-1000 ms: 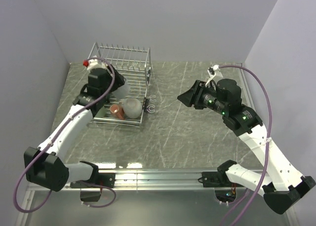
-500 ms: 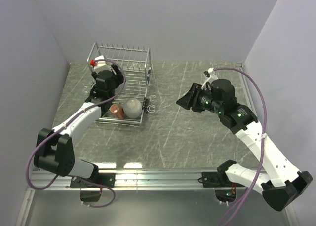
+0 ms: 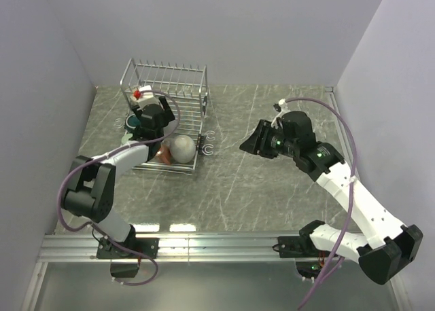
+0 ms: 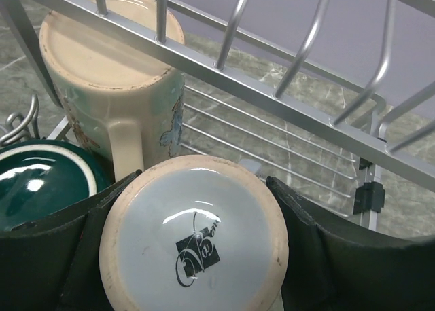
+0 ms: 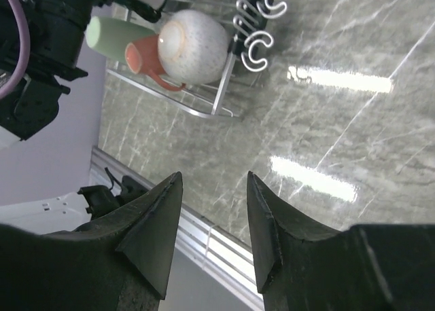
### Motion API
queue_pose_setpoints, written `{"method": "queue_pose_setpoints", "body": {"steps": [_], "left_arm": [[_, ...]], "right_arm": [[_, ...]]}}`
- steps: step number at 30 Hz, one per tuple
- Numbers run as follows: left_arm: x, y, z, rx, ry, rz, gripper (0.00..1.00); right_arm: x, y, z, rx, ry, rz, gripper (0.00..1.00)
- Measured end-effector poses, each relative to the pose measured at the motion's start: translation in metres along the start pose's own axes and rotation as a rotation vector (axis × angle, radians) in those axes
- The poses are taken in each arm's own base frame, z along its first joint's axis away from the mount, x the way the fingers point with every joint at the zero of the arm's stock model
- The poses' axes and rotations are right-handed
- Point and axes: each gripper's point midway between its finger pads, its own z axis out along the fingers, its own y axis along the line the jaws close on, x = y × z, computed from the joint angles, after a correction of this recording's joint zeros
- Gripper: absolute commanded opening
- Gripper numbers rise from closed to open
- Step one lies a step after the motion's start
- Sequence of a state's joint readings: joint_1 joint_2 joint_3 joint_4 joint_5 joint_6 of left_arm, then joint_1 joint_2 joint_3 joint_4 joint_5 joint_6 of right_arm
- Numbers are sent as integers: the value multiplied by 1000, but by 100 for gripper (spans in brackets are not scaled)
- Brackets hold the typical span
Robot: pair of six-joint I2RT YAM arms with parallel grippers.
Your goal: Load the cups into the dish rack
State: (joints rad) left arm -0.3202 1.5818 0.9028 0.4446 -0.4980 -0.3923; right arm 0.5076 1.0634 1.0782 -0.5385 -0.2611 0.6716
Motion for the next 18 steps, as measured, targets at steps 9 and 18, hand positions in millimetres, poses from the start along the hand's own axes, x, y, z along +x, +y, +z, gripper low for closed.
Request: {"method": "queue_pose_setpoints", "body": {"steps": [9, 18], "left_arm": [[20, 5, 15, -12, -35, 32, 0], [46, 7, 27, -15, -12, 38, 0]], "right_arm": [[14, -6, 17, 5, 87, 30, 49], [23, -10, 26, 16, 144, 32, 49]]}}
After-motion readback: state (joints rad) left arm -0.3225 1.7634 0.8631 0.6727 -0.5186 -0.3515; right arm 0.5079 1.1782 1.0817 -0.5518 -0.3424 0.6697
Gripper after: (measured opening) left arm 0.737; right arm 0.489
